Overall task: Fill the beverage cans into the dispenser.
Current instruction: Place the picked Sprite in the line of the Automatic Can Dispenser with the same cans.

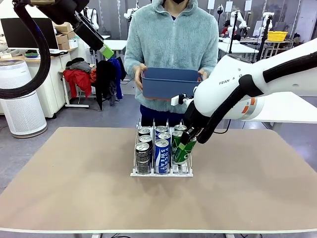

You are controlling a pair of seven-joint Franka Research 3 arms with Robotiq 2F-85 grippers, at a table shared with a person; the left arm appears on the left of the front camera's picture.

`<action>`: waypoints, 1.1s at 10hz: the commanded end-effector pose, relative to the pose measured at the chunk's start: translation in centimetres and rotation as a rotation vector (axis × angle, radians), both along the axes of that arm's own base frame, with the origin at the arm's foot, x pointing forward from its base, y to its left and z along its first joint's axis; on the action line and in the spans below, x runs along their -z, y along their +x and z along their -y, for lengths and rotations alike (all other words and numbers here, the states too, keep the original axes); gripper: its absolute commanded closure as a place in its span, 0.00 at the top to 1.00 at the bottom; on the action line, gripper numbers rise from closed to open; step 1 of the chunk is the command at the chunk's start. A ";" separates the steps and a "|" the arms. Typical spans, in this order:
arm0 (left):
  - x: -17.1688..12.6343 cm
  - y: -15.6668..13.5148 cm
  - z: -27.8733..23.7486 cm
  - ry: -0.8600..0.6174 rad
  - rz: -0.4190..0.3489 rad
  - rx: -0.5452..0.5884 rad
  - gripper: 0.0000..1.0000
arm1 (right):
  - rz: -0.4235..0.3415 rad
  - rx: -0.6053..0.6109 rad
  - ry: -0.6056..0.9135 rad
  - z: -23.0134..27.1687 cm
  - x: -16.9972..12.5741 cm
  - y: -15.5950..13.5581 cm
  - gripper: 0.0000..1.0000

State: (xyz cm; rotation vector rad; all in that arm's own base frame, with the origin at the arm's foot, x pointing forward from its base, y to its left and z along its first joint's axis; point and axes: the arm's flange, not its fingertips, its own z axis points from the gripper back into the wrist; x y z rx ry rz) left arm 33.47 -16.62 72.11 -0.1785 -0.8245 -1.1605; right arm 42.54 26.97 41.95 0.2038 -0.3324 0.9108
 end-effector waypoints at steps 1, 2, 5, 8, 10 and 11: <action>0.2 0.0 -0.1 0.002 -0.006 0.000 1.00 | 0.086 -0.019 0.008 -0.7 0.6 1.7 0.58; 0.2 0.0 -0.1 0.002 -0.006 0.000 1.00 | 0.063 -0.035 -0.002 -1.0 1.3 1.7 0.58; 0.2 0.0 -0.1 0.002 -0.006 0.000 1.00 | 0.036 -0.150 -0.069 -2.2 3.7 0.9 0.58; 0.2 0.0 -0.1 0.002 -0.006 0.000 1.00 | 0.023 -0.175 -0.115 -2.4 4.0 0.6 0.58; 0.2 0.0 -0.1 0.002 -0.006 0.000 1.00 | 0.001 -0.192 -0.145 -2.5 4.5 0.8 0.58; 0.2 0.0 -0.1 0.002 -0.006 0.000 1.00 | 0.000 -0.213 -0.147 -2.6 4.7 0.7 0.58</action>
